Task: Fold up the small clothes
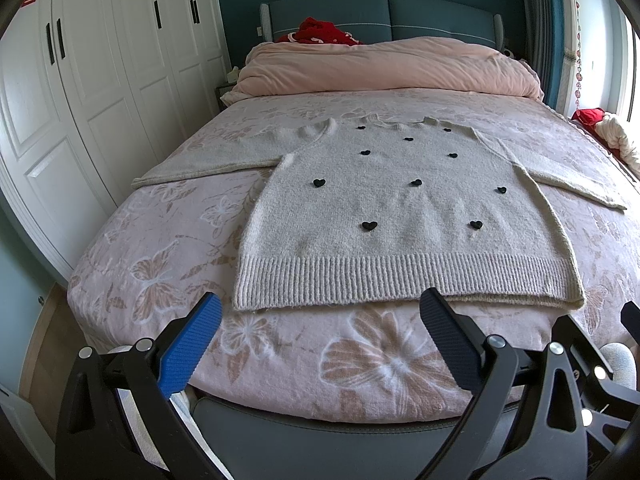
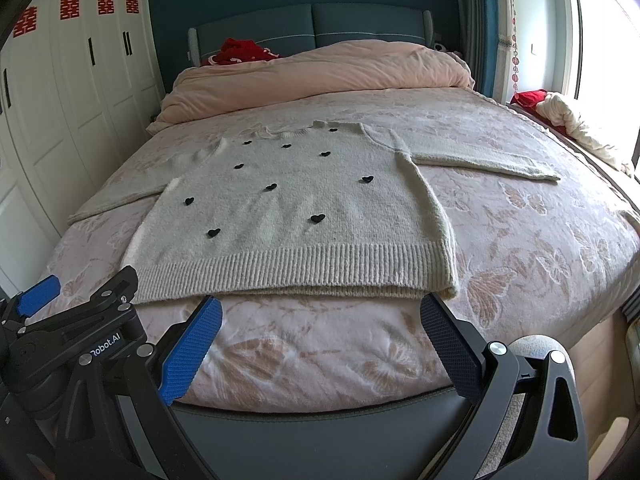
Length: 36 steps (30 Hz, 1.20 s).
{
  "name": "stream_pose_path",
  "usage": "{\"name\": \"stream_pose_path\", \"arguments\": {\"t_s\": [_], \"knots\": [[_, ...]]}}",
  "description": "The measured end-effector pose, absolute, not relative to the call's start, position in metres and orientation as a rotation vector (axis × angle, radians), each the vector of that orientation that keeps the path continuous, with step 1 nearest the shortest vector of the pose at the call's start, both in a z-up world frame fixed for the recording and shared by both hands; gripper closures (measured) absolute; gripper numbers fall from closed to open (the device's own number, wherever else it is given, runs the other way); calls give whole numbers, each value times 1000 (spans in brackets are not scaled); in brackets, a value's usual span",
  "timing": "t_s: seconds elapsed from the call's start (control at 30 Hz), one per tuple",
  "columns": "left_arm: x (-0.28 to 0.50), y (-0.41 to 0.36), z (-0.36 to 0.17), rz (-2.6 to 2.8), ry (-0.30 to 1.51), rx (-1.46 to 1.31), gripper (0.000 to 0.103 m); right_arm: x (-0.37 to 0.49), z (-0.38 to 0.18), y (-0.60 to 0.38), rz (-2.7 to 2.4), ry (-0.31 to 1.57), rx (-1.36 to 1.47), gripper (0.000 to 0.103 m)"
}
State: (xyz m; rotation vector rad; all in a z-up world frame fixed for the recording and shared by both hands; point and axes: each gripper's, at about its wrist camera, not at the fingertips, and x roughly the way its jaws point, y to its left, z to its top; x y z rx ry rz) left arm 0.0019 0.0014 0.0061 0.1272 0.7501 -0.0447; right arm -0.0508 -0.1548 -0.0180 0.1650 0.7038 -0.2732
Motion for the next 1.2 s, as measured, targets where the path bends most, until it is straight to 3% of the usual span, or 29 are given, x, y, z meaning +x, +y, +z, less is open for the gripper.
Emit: {"name": "stream_pose_path", "arguments": {"t_s": [0.93, 1.2], "knots": [[5, 14, 6, -90, 784, 88, 6, -52, -40, -157, -242, 727, 192, 5], [34, 44, -1, -77, 828, -19, 5, -30, -52, -289, -332, 725, 439, 5]]}}
